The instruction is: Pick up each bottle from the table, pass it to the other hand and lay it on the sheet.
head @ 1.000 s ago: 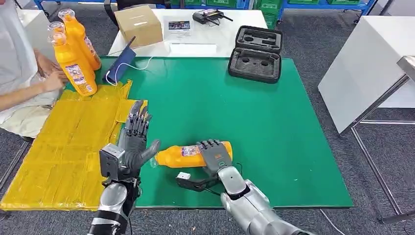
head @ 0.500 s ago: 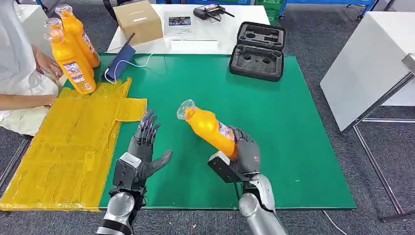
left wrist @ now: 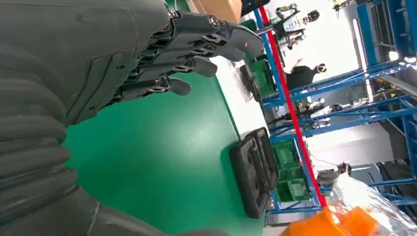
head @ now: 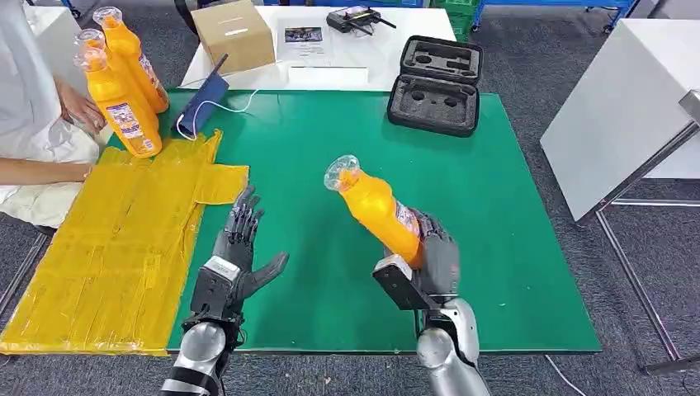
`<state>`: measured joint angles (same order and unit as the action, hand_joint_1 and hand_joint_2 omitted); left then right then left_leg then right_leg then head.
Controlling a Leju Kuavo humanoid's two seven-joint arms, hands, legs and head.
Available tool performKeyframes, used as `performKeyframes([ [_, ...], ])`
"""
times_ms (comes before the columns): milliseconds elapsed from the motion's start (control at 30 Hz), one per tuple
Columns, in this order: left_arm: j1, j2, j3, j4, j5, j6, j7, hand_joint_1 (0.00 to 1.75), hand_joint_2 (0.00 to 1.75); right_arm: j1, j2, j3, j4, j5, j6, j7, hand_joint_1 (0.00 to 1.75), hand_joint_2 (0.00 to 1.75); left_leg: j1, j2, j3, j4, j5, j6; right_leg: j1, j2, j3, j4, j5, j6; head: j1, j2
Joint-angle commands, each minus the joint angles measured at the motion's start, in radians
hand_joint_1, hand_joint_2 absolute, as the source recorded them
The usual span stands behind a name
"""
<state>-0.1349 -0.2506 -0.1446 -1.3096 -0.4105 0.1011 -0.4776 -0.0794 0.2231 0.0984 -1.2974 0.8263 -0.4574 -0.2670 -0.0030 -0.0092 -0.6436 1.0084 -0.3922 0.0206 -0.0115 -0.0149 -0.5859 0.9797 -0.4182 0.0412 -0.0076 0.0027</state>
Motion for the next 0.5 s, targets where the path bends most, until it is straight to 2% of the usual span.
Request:
performKeyframes([
  [33, -0.026, 0.016, 0.008, 0.053, -0.016, -0.006, 0.006, 0.0, 1.75, 0.0, 0.022, -0.02, -0.029, -0.082, 0.087, -0.05, 1.75, 1.75, 0.0, 0.001, 0.004, -0.001, -0.002, -0.002, 0.0, 0.001, 0.004, -0.001, -0.002, -0.002, 0.0, 0.0],
  [133, -0.044, 0.014, -0.007, 0.075, -0.022, -0.024, 0.007, 0.0, 1.75, -0.004, 0.034, 0.018, -0.029, -0.154, 0.184, -0.086, 1.75, 1.75, 0.0, 0.001, 0.004, -0.001, -0.002, -0.002, 0.0, 0.002, 0.003, 0.0, -0.002, -0.002, 0.0, 0.0],
  [200, -0.068, 0.017, -0.047, 0.122, 0.008, -0.128, 0.031, 0.0, 1.75, -0.037, 0.039, 0.071, 0.029, -0.123, 0.199, -0.083, 1.75, 1.75, 0.0, 0.001, 0.001, 0.0, -0.001, -0.001, 0.0, 0.001, 0.001, 0.0, -0.001, -0.001, 0.0, 0.0],
  [333, -0.088, 0.004, -0.107, 0.158, 0.004, -0.142, 0.026, 0.0, 1.75, -0.099, 0.067, 0.109, 0.16, -0.118, 0.199, -0.098, 1.75, 1.75, 0.001, 0.002, 0.004, -0.001, -0.001, -0.002, 0.001, 0.002, 0.003, -0.001, -0.001, -0.002, 0.0, 0.0],
  [500, -0.111, 0.016, -0.108, 0.174, 0.063, -0.174, 0.03, 0.0, 1.75, -0.123, 0.085, 0.174, 0.249, -0.108, 0.21, -0.109, 1.75, 1.75, 0.001, 0.002, 0.002, -0.001, -0.001, -0.001, 0.001, 0.002, 0.001, -0.001, 0.0, -0.001, 0.0, 0.0],
])
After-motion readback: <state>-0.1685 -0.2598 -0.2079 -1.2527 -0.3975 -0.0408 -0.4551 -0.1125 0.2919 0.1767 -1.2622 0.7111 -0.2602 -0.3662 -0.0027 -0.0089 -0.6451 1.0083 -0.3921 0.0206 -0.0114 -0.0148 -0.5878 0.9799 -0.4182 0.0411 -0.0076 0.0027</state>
